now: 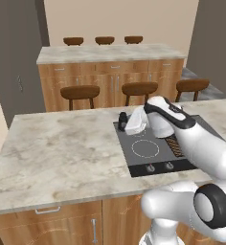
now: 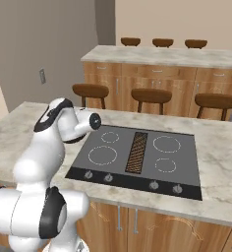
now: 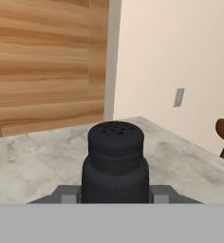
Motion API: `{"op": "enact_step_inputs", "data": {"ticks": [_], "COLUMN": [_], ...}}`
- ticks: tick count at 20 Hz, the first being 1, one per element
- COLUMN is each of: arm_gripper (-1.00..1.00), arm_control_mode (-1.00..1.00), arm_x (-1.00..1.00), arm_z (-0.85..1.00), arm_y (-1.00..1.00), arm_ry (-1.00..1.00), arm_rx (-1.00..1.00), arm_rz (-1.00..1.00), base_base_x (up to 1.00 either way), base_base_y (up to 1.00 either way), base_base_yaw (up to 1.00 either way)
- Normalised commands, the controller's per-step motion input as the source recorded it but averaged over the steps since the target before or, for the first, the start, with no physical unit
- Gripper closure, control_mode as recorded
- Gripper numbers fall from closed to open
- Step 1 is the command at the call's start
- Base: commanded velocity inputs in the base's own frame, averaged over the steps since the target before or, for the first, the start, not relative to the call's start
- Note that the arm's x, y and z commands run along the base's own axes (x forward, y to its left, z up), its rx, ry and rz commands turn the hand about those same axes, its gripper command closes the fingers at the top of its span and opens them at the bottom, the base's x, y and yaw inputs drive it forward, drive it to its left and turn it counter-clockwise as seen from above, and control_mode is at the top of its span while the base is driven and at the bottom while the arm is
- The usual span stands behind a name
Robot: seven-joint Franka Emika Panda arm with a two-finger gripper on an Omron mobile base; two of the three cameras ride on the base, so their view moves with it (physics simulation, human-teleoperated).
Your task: Collect the turmeric, mayonnaise, and shaker from the cabinet and place them next to the stove.
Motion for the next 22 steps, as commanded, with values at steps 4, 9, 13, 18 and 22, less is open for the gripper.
{"op": "enact_step_inputs", "data": {"ticks": [4, 9, 13, 18, 22], "arm_gripper": [1.0, 1.0, 1.0, 1.0, 1.0], "arm_control_mode": [-1.0, -1.0, -1.0, -1.0, -1.0], "arm_x": [0.36, 0.34, 0.23, 0.16, 0.1], "arm_z": [-0.57, -0.51, -0.5, -0.44, -0.31], "arm_y": [0.13, 0.04, 0.02, 0.01, 0.05], "arm_ry": [0.0, 0.0, 0.0, 0.0, 0.02], "arm_rx": [-0.02, 0.0, 0.0, 0.0, 0.0], "arm_rz": [0.03, 0.02, 0.03, 0.05, 0.04], "base_base_x": [0.0, 0.0, 0.0, 0.0, 0.0], "base_base_y": [0.0, 0.0, 0.0, 0.0, 0.0], "base_base_yaw": [0.0, 0.0, 0.0, 0.0, 0.0]}}
